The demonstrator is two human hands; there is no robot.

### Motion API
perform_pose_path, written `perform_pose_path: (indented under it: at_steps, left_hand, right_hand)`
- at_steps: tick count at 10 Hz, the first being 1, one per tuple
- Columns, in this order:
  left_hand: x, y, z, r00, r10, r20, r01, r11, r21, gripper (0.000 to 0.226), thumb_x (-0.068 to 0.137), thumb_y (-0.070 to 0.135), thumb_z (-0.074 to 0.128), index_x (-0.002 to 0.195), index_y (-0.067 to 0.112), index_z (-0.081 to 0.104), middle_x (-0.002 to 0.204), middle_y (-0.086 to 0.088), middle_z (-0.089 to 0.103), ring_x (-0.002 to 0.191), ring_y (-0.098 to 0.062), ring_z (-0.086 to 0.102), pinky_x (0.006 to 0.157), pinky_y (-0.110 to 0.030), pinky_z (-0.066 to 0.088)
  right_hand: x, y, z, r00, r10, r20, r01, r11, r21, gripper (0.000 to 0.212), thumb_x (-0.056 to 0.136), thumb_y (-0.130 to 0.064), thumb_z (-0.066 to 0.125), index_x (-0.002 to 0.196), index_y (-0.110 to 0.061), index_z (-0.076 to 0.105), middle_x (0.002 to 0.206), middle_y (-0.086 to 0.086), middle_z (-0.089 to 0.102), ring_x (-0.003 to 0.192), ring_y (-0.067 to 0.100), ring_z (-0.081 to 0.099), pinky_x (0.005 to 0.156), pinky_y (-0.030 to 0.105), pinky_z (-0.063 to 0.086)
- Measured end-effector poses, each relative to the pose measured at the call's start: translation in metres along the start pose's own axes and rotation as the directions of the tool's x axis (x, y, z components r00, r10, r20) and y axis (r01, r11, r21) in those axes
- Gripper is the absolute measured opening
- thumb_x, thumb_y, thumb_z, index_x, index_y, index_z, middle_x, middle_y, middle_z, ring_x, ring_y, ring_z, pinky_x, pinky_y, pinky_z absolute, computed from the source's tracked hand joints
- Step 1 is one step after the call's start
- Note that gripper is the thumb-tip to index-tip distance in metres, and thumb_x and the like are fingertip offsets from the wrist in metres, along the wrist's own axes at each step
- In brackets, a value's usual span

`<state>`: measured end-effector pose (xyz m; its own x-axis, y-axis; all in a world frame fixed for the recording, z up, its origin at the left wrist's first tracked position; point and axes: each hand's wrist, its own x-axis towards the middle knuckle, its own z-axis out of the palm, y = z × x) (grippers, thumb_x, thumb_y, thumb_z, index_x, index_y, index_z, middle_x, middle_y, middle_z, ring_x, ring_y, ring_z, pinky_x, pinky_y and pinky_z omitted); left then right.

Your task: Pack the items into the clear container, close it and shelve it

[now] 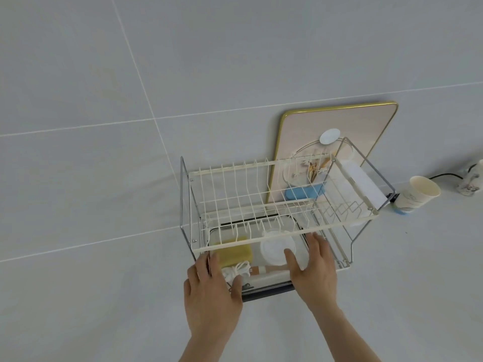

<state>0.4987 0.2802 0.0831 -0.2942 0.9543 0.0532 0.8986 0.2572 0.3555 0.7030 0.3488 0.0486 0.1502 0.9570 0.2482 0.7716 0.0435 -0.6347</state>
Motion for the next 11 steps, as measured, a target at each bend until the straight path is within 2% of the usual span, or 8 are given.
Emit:
perform_pose_path:
  at_steps: [1, 2, 3, 5, 7, 8, 9, 11]
  left_hand:
    - [-0.001, -0.001, 0.002, 0.96, 0.279, 0.036, -0.278, 0.96, -0.02, 0.061, 0.085, 0.061, 0.045, 0.135, 0.027, 0.043, 0.143, 0.003, 0.039, 0.133, -0.025, 0.034, 0.107, -0.042, 0.038]
    - [0.005, -0.003, 0.011, 0.882, 0.44, 0.17, -0.447, 0.895, -0.002, 0.068, 0.09, 0.07, 0.031, 0.148, 0.037, 0.024, 0.16, 0.01, 0.017, 0.148, -0.019, 0.007, 0.12, -0.043, 0.018]
    - [0.012, -0.007, 0.018, 0.859, 0.447, 0.248, -0.474, 0.878, 0.059, 0.07, 0.091, 0.073, 0.021, 0.152, 0.04, 0.011, 0.164, 0.009, 0.007, 0.149, -0.017, -0.004, 0.122, -0.043, 0.009]
    - [0.034, -0.005, 0.019, 0.88, 0.41, 0.239, -0.445, 0.888, 0.116, 0.068, 0.093, 0.067, 0.029, 0.152, 0.038, 0.011, 0.159, 0.009, 0.02, 0.149, -0.02, 0.006, 0.121, -0.044, 0.015]
    - [0.052, -0.006, 0.026, 0.894, 0.368, 0.255, -0.41, 0.902, 0.136, 0.067, 0.096, 0.059, 0.032, 0.151, 0.039, -0.001, 0.164, 0.009, 0.0, 0.149, -0.022, -0.011, 0.121, -0.043, 0.009]
    - [0.059, -0.006, 0.029, 0.888, 0.364, 0.28, -0.414, 0.899, 0.143, 0.066, 0.098, 0.057, 0.029, 0.152, 0.037, -0.003, 0.163, 0.008, -0.008, 0.14, -0.019, -0.03, 0.12, -0.041, -0.004]
    - [0.063, -0.007, 0.031, 0.884, 0.35, 0.309, -0.414, 0.894, 0.17, 0.066, 0.098, 0.056, 0.025, 0.152, 0.037, -0.009, 0.163, 0.006, -0.015, 0.138, -0.02, -0.034, 0.119, -0.042, -0.01]
    - [0.057, -0.005, 0.023, 0.889, 0.367, 0.275, -0.416, 0.897, 0.15, 0.063, 0.098, 0.056, 0.024, 0.152, 0.034, 0.001, 0.164, 0.005, -0.004, 0.148, -0.024, -0.015, 0.122, -0.044, 0.0]
  right_hand:
    - [-0.013, 0.007, -0.002, 0.93, -0.359, 0.083, 0.365, 0.927, -0.082, 0.069, 0.089, -0.058, 0.065, 0.142, -0.016, 0.052, 0.148, 0.006, 0.052, 0.146, 0.028, 0.04, 0.119, 0.052, 0.033]
    - [-0.021, 0.014, -0.003, 0.854, -0.46, 0.243, 0.494, 0.864, -0.101, 0.077, 0.087, -0.071, 0.058, 0.15, -0.028, 0.045, 0.161, 0.0, 0.039, 0.154, 0.021, 0.024, 0.124, 0.052, 0.024]
    - [-0.017, 0.015, -0.002, 0.831, -0.463, 0.308, 0.517, 0.847, -0.124, 0.078, 0.086, -0.076, 0.054, 0.15, -0.031, 0.045, 0.162, 0.001, 0.037, 0.154, 0.022, 0.023, 0.122, 0.055, 0.026]
    - [0.01, 0.008, 0.005, 0.792, -0.458, 0.403, 0.552, 0.82, -0.151, 0.081, 0.087, -0.079, 0.047, 0.152, -0.031, 0.039, 0.163, 0.004, 0.035, 0.156, 0.024, 0.018, 0.123, 0.054, 0.024]
    - [0.023, 0.007, 0.019, 0.793, -0.412, 0.449, 0.537, 0.82, -0.197, 0.083, 0.09, -0.08, 0.035, 0.159, -0.035, 0.02, 0.17, 0.0, 0.013, 0.158, 0.022, 0.001, 0.125, 0.052, 0.022]
    - [0.026, 0.005, 0.022, 0.8, -0.389, 0.456, 0.524, 0.823, -0.217, 0.085, 0.09, -0.08, 0.035, 0.16, -0.036, 0.015, 0.17, -0.001, 0.011, 0.158, 0.022, 0.0, 0.126, 0.051, 0.02]
    - [0.026, 0.004, 0.025, 0.802, -0.374, 0.467, 0.522, 0.819, -0.24, 0.085, 0.09, -0.079, 0.035, 0.16, -0.035, 0.015, 0.17, 0.0, 0.012, 0.158, 0.022, -0.001, 0.126, 0.051, 0.017]
    - [0.026, -0.003, 0.02, 0.793, -0.373, 0.482, 0.535, 0.804, -0.258, 0.085, 0.091, -0.08, 0.031, 0.16, -0.034, 0.015, 0.171, 0.0, 0.008, 0.157, 0.022, -0.006, 0.127, 0.05, 0.012]
